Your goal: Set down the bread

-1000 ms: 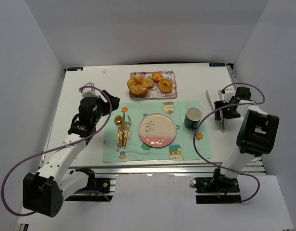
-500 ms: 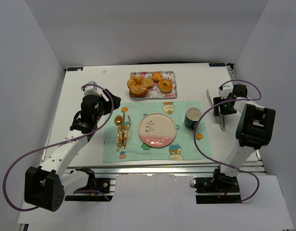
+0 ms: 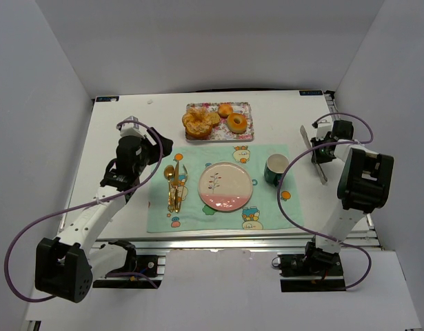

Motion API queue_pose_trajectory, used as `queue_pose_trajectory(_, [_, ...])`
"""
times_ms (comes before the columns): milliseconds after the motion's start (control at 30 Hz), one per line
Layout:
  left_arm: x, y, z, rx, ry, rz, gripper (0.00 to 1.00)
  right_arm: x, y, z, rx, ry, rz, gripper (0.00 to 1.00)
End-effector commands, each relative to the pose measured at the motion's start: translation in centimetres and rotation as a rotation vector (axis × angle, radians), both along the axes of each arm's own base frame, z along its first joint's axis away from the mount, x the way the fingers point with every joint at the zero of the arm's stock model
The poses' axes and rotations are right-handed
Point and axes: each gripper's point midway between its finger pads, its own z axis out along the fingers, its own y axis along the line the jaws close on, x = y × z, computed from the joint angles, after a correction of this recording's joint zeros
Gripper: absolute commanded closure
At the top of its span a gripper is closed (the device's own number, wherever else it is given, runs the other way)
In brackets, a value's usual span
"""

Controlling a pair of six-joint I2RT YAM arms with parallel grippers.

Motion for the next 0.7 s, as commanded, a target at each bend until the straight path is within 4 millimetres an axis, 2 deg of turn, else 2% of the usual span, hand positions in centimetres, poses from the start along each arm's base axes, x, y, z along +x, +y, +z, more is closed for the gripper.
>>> queue_pose_trajectory(0, [0.4, 0.4, 3.5, -0.016, -0.08, 0.018, 0.15, 1.8, 0.4, 5.1, -0.01, -0.116, 0.053, 0.95])
queue_pose_trajectory(33, [0.5, 0.4, 3.8, -0.017, -0.088, 0.021, 0.15, 2.6, 1.5, 7.7, 0.025, -0.16, 0.1, 0.91])
queue_pose_trajectory(67, [0.5, 0.4, 3.9, -0.018, -0.089, 0.021, 0.15, 2.6, 2.0, 8.2, 0.041, -0.174, 0.115, 0.91])
queue_pose_trajectory(100, [0.5, 0.4, 3.9, -0.02, -0.09, 0.02, 0.15, 3.5, 2.9, 10.4, 0.055, -0.204, 0.146, 0.86])
queue_pose_trajectory(167, [0.7, 0.3, 4.1, -0.027, -0.095, 0.02, 0.15, 4.2, 4.8, 12.7, 0.11, -0.227, 0.178, 0.82])
queue_pose_trajectory(200, [0.7, 0.2, 3.9, -0.029, -0.09, 0.017, 0.15, 5.1, 6.2, 15.1, 0.128, -0.267, 0.21, 0.78])
queue_pose_trajectory(333, [1.3, -0.2, 4.5, -0.05, -0.113, 0.005, 0.15, 5.2, 11.1, 17.5, 0.256, -0.255, 0.271, 0.72])
queue_pose_trajectory(400, [1.3, -0.4, 4.7, -0.054, -0.115, -0.002, 0.15, 5.1, 13.9, 18.0, 0.292, -0.242, 0.307, 0.7])
queue_pose_trajectory(467, [1.3, -0.4, 4.8, -0.054, -0.115, -0.004, 0.15, 5.3, 15.8, 18.7, 0.316, -0.238, 0.346, 0.69])
queue_pose_trajectory(500, [1.3, -0.4, 4.8, -0.054, -0.114, -0.004, 0.15, 5.2, 17.6, 18.8, 0.323, -0.237, 0.384, 0.69])
queue_pose_trajectory(567, [1.2, -0.3, 4.9, -0.053, -0.113, -0.001, 0.15, 5.8, 18.9, 19.4, 0.316, -0.257, 0.417, 0.68])
queue_pose_trajectory(633, [1.0, -0.2, 5.0, -0.051, -0.113, 0.005, 0.15, 6.3, 20.3, 19.0, 0.309, -0.256, 0.448, 0.67])
queue_pose_trajectory(667, [1.0, -0.1, 5.0, -0.052, -0.113, 0.007, 0.15, 6.8, 20.7, 19.9, 0.309, -0.276, 0.455, 0.67])
